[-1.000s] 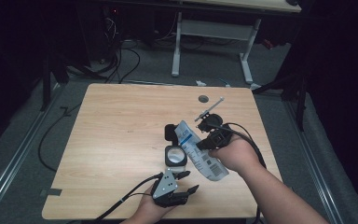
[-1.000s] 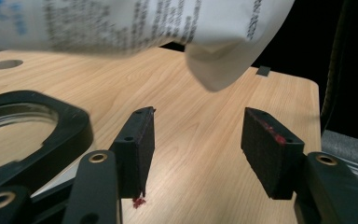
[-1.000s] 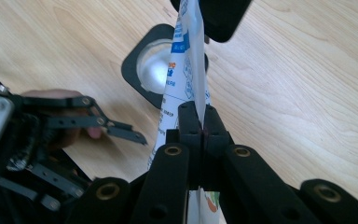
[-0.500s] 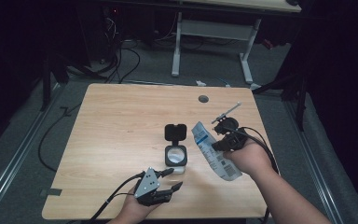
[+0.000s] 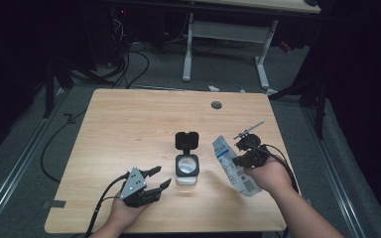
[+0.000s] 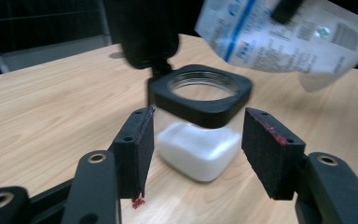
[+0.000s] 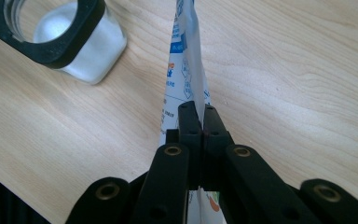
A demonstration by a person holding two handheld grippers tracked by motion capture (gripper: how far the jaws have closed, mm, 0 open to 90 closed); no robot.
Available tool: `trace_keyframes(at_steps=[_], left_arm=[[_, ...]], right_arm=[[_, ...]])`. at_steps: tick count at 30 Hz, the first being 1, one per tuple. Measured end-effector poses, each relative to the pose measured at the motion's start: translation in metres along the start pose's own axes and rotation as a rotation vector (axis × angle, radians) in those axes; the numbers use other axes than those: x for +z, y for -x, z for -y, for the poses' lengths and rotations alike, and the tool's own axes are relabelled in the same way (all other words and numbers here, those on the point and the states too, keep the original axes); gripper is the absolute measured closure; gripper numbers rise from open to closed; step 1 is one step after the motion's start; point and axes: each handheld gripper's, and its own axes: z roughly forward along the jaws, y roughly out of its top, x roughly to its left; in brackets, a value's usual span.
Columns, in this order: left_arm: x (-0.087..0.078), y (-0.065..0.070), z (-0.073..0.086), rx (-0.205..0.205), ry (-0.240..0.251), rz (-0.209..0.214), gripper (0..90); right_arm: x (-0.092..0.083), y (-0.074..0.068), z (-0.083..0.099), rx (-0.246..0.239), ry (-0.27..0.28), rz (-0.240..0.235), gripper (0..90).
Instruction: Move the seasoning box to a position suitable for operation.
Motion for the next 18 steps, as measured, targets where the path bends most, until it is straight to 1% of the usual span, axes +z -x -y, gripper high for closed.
trace_keyframes(at_steps=[1, 2, 4, 5, 9, 11, 12, 14, 15, 16, 18], left_arm=[[-0.001, -0.003, 0.000, -0.006, 0.001, -0.007, 44.2], [-0.004, -0.009, 0.000, -0.023, 0.006, -0.019, 44.2], [-0.008, -0.018, 0.000, -0.040, 0.013, -0.041, 44.2], [-0.010, -0.021, 0.000, -0.049, 0.019, -0.051, 44.2], [-0.018, -0.032, 0.003, -0.063, 0.020, -0.087, 44.3], [-0.022, -0.038, 0.005, -0.082, 0.026, -0.103, 44.3], [-0.024, -0.041, 0.005, -0.083, 0.028, -0.111, 44.3], [-0.028, -0.044, 0.005, -0.088, 0.033, -0.123, 44.3], [-0.030, -0.046, 0.005, -0.093, 0.037, -0.130, 44.3], [-0.031, -0.048, 0.006, -0.098, 0.040, -0.135, 44.3], [-0.034, -0.051, 0.007, -0.096, 0.036, -0.146, 44.3]], right_arm=[[0.002, 0.001, 0.001, 0.001, -0.001, -0.002, 90.0], [0.003, 0.002, 0.002, 0.003, 0.004, -0.006, 90.0], [0.007, 0.003, 0.005, 0.020, 0.000, -0.012, 90.0], [0.009, 0.004, 0.005, 0.016, -0.003, -0.008, 90.0], [0.013, 0.007, 0.008, 0.022, 0.015, -0.004, 90.0], [0.013, 0.009, 0.009, 0.038, 0.041, -0.008, 90.0], [0.014, 0.010, 0.011, 0.045, 0.062, -0.010, 90.0], [0.014, 0.011, 0.012, 0.055, 0.083, -0.006, 90.0], [0.015, 0.012, 0.014, 0.066, 0.110, -0.013, 90.0], [0.015, 0.012, 0.016, 0.071, 0.129, -0.010, 90.0], [0.015, 0.013, 0.019, 0.086, 0.172, -0.008, 90.0]])
